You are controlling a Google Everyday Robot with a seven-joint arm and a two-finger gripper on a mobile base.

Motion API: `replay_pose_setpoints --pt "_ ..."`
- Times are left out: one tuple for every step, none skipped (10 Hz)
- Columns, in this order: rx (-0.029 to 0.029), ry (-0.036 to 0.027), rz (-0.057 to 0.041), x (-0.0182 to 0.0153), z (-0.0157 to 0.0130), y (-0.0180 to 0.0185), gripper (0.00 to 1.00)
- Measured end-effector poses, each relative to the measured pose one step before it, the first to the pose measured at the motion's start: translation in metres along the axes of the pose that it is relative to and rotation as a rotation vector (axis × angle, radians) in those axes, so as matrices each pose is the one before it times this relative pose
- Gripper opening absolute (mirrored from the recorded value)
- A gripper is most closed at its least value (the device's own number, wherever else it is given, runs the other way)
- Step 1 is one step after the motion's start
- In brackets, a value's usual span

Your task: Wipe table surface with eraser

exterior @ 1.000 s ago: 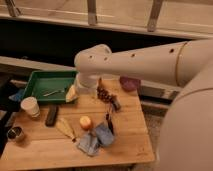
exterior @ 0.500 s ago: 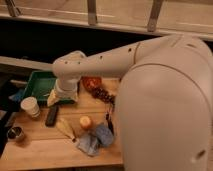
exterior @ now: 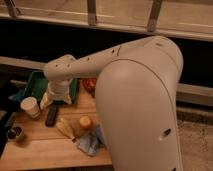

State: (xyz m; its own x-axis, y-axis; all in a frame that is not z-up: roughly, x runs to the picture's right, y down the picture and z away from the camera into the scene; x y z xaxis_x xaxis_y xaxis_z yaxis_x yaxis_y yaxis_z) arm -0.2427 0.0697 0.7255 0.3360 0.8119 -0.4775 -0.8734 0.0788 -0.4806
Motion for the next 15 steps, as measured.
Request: replay_pose_setpoints --pt "0.00082 -0.00022 0.00095 -0.00004 -0.00017 -0.0008 0.8" --pt "0.00013 -0.00176 0.00305 -0.00035 -0.00097 -0.00159 0.8" --pt "0.00244 0.00086 -0.00012 0.00044 0.0001 -0.00015 0.8" --pt "0.00799 0.00288 -0.00731 0.00011 0.00073 0.00106 0.8" --pt "0.00955 0.00544 -0.01207 -0.00011 0.00572 0.00419 0.8" --pt "0.00289 0.00958 -0.0144 -0.00235 0.01138 0.01002 0.8" --pt "0.00488 0.00563 -0.01391 -0.00769 0.01336 0.00937 0.8" --pt "0.00898 0.00048 -0.0095 -0.00719 0.01042 0.00492 0.8" --pt "0.00652 -0.00149 -0.0024 -0.00413 0.00731 0.00422 0.8" --pt "0.00841 -0.00309 0.00061 -0.00502 0.00771 0.00304 0.8" --pt "0.01418 -0.00181 -0.0021 -0.00311 0.00797 -0.00103 0.8" --pt "-0.00635 -0.00408 0.00018 -0.00194 0.01066 0.00175 0.8" --pt "-0.01699 -0.00286 0.00801 -0.00031 0.00853 -0.00522 0.8" --pt "-0.01951 -0.00272 0.01543 -0.00025 0.01047 -0.01182 0.8" --pt "-0.01381 -0.00362 0.00797 -0.00026 0.00972 -0.00905 0.8"
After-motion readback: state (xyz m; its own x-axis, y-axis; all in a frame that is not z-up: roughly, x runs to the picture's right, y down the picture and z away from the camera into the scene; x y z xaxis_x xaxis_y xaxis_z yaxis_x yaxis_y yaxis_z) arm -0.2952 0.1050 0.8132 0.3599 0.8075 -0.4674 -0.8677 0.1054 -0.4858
